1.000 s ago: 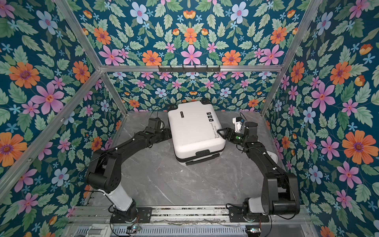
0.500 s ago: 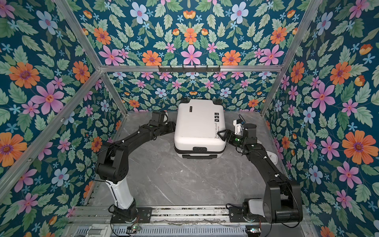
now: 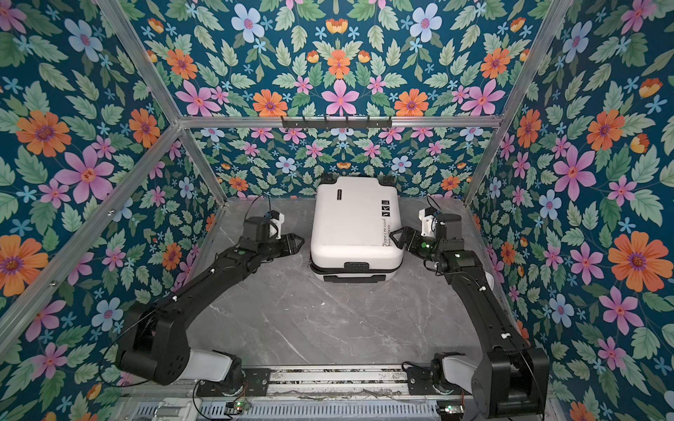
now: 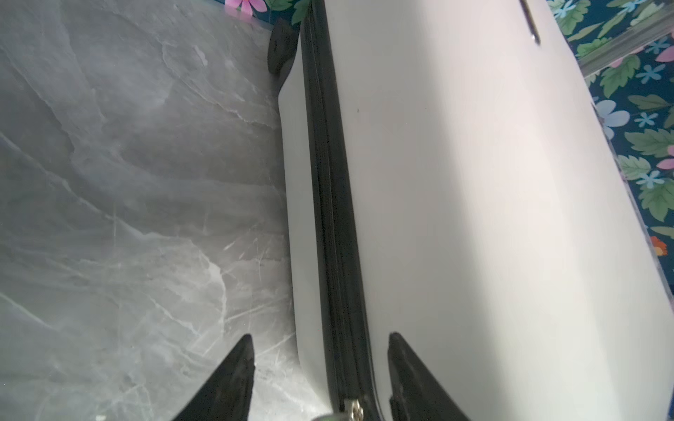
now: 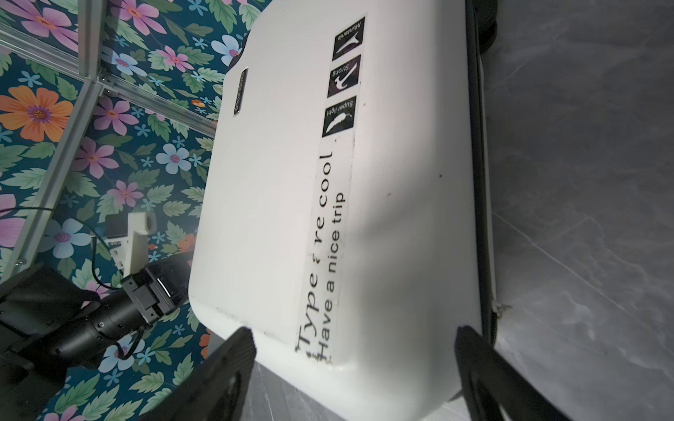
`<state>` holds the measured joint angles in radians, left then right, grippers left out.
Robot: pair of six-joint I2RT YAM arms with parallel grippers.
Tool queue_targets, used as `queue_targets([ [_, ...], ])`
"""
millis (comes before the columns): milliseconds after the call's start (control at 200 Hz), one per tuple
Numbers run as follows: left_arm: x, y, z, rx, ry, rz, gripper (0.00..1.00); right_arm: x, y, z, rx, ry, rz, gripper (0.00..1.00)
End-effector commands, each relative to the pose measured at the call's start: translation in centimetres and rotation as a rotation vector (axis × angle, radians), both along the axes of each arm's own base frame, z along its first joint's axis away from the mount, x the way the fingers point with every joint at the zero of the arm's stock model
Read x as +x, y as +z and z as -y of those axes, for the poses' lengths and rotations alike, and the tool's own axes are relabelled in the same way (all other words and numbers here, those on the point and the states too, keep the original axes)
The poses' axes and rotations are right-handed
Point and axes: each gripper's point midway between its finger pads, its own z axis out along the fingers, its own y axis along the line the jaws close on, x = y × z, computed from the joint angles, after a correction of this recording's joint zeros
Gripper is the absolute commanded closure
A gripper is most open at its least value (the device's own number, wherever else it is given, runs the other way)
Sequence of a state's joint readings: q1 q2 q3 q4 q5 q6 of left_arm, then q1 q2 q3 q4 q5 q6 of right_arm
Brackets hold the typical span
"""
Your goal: Pack the luggage
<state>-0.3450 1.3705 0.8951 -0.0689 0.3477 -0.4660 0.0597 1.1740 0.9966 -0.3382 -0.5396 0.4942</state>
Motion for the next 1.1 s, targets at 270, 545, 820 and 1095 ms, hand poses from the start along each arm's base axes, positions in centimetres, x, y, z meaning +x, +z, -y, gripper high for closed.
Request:
queue_targets([
  [270, -5.1, -2.2, 1.1, -0.302, -0.062, 0.102, 0.44, -4.8, -1.5, 0.2, 0.002, -0.006, -0.081, 0.14],
  [545, -5.2, -0.4, 1.3, -0.500, -0.082, 0.217, 0.37, -2.9, -2.0, -0.7, 0.072, 0.006, -0.080, 0.12],
  [820, -3.5, 2.3, 1.9, -0.695, -0.094, 0.276, 0.37, -0.6, -1.1, -1.5, 0.141, 0.019, -0.043, 0.11],
  [1095, -1.0, -0.7, 2.9, -0.543, -0.069, 0.195, 0.40, 0.8, -1.6, -2.1, 0.155, 0.030, -0.062, 0.11],
])
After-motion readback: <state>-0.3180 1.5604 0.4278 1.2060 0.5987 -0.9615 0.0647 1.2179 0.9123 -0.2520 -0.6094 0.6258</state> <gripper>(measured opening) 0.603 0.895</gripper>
